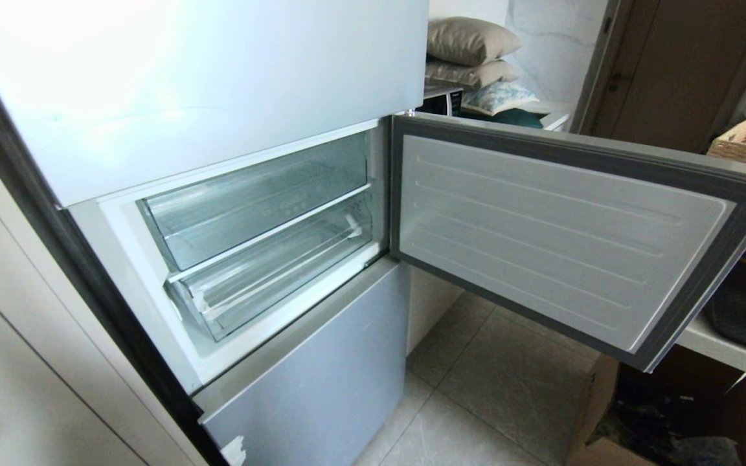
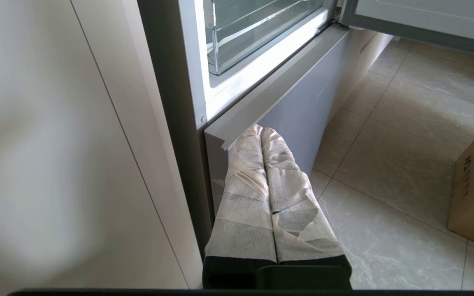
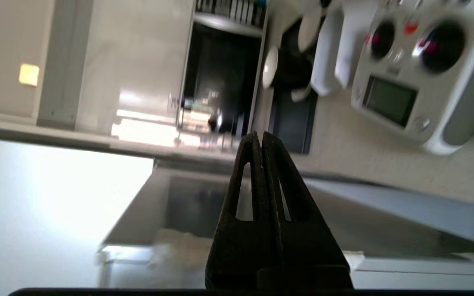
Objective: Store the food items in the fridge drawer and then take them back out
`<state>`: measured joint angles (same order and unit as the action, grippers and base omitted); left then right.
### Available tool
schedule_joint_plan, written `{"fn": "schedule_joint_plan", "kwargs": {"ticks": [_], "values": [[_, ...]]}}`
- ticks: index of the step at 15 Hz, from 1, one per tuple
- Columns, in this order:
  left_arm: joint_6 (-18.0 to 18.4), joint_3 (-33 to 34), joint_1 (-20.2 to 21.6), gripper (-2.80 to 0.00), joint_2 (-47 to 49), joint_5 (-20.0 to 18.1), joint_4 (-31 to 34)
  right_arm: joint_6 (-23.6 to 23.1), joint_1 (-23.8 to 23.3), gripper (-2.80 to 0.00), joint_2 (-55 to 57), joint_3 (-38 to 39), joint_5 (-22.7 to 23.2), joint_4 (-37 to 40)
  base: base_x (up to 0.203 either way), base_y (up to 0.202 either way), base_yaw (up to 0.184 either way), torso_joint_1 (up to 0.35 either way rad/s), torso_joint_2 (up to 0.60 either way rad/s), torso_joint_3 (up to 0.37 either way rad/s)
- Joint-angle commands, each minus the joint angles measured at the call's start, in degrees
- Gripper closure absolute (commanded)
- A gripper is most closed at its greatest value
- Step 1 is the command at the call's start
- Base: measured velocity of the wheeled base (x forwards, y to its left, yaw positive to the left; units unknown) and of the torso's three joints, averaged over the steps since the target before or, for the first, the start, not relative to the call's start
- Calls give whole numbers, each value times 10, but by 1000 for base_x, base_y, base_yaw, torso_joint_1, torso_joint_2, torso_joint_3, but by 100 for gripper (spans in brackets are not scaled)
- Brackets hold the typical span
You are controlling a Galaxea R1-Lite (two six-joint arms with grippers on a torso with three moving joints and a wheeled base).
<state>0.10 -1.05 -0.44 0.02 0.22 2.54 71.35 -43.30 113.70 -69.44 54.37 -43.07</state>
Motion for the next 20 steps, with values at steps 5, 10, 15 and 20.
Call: {"fn": "schedule_joint_plan", "kwargs": {"ticks": [5,10,15,20], "values": [[0,0,0,0,0,0,0,-4,61,0,-23,74,41,11,0,0,0,0,0,0],[0,0,0,0,0,0,0,-138,101,0,-160,288,53,10,0,0,0,0,0,0],[0,0,0,0,0,0,0,-226,274,0,-308,421,29,12,0,0,0,0,0,0],[0,0,0,0,0,0,0,-264,618,0,-246,338,-284,33,0,0,0,0,0,0]]}}
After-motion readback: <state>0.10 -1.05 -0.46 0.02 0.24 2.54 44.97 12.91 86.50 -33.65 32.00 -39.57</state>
